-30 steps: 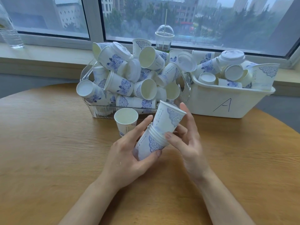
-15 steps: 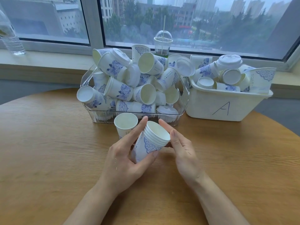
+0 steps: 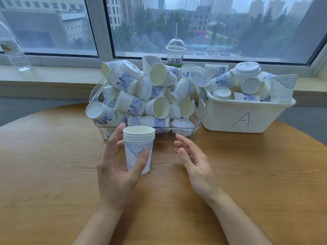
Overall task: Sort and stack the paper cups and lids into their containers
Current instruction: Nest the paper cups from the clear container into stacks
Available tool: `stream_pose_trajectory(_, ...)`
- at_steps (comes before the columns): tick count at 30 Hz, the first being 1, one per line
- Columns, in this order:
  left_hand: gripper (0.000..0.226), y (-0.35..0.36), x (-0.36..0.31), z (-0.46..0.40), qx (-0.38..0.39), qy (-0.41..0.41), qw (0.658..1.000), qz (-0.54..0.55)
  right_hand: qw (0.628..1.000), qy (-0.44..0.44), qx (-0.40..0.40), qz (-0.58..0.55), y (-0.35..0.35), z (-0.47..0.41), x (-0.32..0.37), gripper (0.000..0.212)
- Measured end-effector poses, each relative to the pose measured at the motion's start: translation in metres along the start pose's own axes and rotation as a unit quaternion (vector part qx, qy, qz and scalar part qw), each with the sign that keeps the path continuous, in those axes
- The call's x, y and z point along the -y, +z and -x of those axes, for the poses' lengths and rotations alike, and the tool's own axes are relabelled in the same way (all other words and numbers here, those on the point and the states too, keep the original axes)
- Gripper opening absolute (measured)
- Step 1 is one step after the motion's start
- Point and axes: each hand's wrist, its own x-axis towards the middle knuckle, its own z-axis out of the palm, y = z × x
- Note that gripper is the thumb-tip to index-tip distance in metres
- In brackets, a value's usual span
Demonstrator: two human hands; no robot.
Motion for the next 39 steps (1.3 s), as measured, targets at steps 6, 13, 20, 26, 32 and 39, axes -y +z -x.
stream_pose_trajectory(6, 0.073, 0.007, -0.002, 0.004, 0.075, -0.013, 0.995, 0.068, 0.996, -0.008, 0.005, 0.083, -0.003, 0.0, -0.005, 0.06)
stream_pose_trajectory(13, 0.071, 0.009, -0.008, 0.007, 0.22, -0.061, 0.961, 0.154, 0.995, -0.026, 0.025, 0.098, -0.004, 0.0, -0.001, 0.075)
stream_pose_trajectory(20, 0.073, 0.012, -0.01, 0.012, 0.294, -0.026, 0.949, 0.11, 0.996, -0.018, -0.031, 0.08, -0.008, -0.003, -0.006, 0.095)
stream_pose_trajectory(26, 0.073, 0.015, -0.009, 0.016, 0.314, -0.024, 0.944, 0.099, 0.975, -0.058, -0.099, 0.19, -0.015, -0.009, -0.013, 0.073)
stream_pose_trajectory(32, 0.073, 0.02, -0.007, 0.02, 0.295, -0.03, 0.949, 0.108, 0.975, -0.05, -0.13, 0.173, -0.022, -0.011, -0.015, 0.044)
stream_pose_trajectory(39, 0.077, 0.019, 0.009, 0.013, 0.201, -0.021, 0.979, 0.006, 0.971, 0.01, -0.181, 0.155, -0.034, -0.013, -0.016, 0.02)
